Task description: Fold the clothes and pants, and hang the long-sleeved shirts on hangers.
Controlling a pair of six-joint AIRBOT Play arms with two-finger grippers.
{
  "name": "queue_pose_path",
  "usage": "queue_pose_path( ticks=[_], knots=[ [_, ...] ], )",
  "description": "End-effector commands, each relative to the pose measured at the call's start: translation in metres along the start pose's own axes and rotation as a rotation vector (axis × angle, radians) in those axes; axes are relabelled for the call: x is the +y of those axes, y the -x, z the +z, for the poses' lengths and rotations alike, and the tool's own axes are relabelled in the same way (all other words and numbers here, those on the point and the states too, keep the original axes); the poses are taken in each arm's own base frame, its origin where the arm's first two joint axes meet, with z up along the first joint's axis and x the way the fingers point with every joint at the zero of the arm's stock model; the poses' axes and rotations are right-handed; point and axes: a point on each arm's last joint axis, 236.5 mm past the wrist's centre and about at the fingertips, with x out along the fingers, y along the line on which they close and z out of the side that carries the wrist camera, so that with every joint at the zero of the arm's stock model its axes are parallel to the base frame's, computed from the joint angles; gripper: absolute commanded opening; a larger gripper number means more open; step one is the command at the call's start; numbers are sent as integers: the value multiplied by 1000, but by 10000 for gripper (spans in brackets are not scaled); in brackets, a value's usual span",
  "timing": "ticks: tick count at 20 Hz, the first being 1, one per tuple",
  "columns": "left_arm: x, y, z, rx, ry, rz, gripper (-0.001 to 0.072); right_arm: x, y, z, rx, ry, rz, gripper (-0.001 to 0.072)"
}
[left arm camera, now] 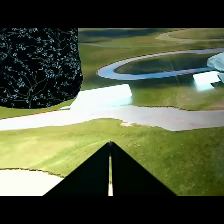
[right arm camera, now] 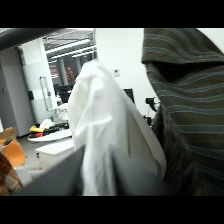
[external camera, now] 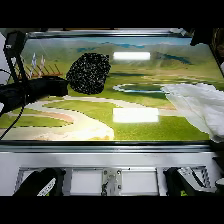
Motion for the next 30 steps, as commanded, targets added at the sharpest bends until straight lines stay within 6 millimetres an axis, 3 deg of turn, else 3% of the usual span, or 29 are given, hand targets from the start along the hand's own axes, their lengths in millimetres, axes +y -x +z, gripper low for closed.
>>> queue_pose_path(
  ticks=[1,3,7,9,12,14,16,19,23,27,30],
  knots=[
    [0,0,0,0,0,0,11,21,2,-5,28,-3,84,476],
    [0,0,0,1,0,0,11,34,9,3,20,5,125,469],
    [1,-1,0,1,0,1,11,58,32,42,-46,32,160,469],
    [1,-1,0,1,0,1,11,79,45,52,-52,46,227,467],
    [1,-1,0,1,-1,2,11,127,61,44,-5,-23,423,466],
    [0,-1,0,1,-1,1,11,165,70,27,49,-54,567,466],
    [0,-1,0,1,-1,1,11,216,96,1,140,-85,798,466],
    [1,-1,0,1,-1,1,11,291,158,-38,310,-185,1178,466],
    [0,-1,0,1,0,0,11,360,262,-96,659,-168,1518,465],
    [0,-1,0,1,0,1,11,397,381,-157,965,14,1734,464],
    [0,-1,0,1,0,0,11,417,458,-178,1024,57,1877,464]
  ],
)
